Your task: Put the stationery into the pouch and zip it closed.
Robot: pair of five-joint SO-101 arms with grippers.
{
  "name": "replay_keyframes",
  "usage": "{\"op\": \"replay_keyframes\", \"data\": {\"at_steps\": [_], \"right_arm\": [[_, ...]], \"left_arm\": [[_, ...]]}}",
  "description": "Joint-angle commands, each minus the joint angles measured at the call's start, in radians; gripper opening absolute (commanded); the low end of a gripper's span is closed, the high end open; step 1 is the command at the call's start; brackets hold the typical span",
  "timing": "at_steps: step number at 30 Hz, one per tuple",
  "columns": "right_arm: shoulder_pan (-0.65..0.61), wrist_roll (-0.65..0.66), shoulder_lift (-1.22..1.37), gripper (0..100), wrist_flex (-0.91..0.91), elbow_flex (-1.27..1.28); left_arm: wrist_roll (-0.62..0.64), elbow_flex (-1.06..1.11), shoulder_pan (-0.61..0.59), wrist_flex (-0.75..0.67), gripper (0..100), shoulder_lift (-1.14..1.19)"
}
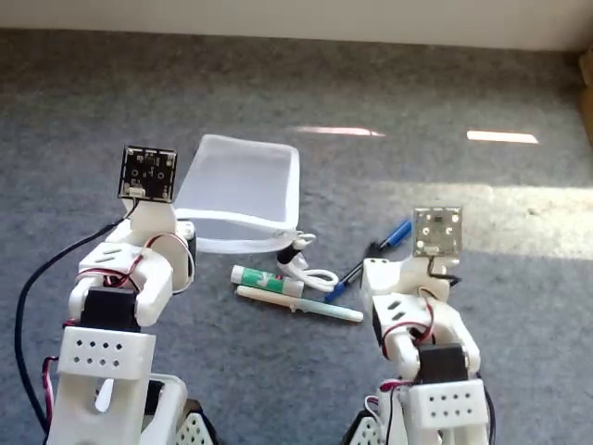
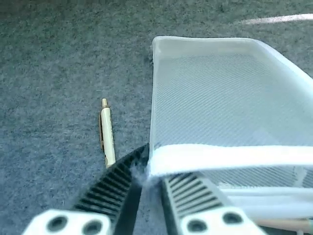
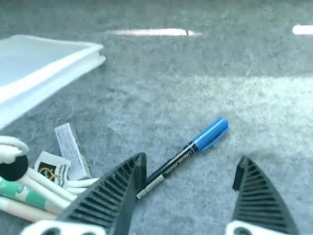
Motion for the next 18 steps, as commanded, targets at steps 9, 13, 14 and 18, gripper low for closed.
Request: {"op": "replay_keyframes", "data": {"at_steps": [9,13,14,18], "right_arm": [[0.012,-0.132,0.653,27.4,-0.021,-0.348],[0.013,-0.193,0.766,27.4,0.033,-0.446],[0.013,-0.215,0.783,27.4,0.054,-0.467],[0.013,-0.307,0.831,27.4,0.079,-0.521]], "left_arm": [[0.044,-0.012,-0.005,-0.021,1,0.004],[0.044,-0.012,-0.007,-0.021,1,0.004],[0.044,-0.012,-0.007,-0.021,1,0.004],[0.044,-0.012,-0.007,-0.021,1,0.004]]}}
